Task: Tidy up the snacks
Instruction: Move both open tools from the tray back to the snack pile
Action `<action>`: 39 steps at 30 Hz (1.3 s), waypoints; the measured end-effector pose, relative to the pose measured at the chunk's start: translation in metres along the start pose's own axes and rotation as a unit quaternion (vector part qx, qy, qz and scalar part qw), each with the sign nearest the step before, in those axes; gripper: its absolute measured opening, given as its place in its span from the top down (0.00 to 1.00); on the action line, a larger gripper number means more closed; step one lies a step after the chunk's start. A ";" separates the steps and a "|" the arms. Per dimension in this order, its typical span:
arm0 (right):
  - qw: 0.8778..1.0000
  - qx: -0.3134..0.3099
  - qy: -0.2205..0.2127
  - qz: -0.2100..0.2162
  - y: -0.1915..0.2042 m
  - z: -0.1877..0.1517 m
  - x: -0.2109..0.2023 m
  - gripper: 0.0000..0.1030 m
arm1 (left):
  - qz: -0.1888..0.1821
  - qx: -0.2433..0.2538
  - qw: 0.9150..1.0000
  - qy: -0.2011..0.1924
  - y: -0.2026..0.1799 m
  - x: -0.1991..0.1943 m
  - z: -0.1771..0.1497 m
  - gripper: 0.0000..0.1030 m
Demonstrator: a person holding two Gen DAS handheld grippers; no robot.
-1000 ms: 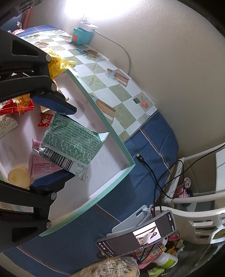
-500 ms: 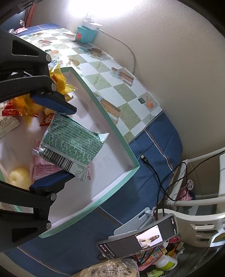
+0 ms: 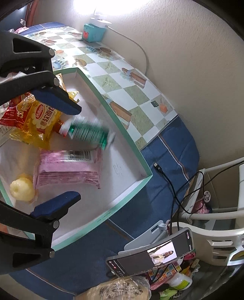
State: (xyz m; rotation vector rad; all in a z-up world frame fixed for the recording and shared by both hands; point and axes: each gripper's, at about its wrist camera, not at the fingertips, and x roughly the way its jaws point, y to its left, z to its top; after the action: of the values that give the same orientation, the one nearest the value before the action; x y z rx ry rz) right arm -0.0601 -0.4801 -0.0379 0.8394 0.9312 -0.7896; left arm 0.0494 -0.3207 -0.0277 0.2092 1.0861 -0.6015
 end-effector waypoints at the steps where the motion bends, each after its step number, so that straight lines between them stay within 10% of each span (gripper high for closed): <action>1: 1.000 0.000 0.001 -0.002 0.000 0.000 0.000 0.16 | 0.006 -0.004 1.000 0.001 0.002 0.000 0.000 0.37; 4: 1.000 -0.002 0.001 -0.011 0.000 0.000 0.002 0.00 | 0.021 -0.016 1.000 0.005 0.009 0.001 0.001 0.22; 11: 1.000 -0.008 -0.005 -0.018 0.002 -0.001 0.001 0.00 | 0.058 -0.064 0.996 0.001 0.033 0.002 0.004 0.07; 39: 0.997 -0.080 -0.018 -0.015 0.068 -0.020 -0.015 0.00 | 0.117 -0.241 0.963 -0.011 0.201 -0.031 0.017 0.06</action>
State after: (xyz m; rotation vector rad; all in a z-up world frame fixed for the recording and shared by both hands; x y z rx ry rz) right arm -0.0146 -0.4294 -0.0139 0.6710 0.9639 -0.7443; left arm 0.1638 -0.1521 -0.0180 -0.0933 1.1345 -0.1168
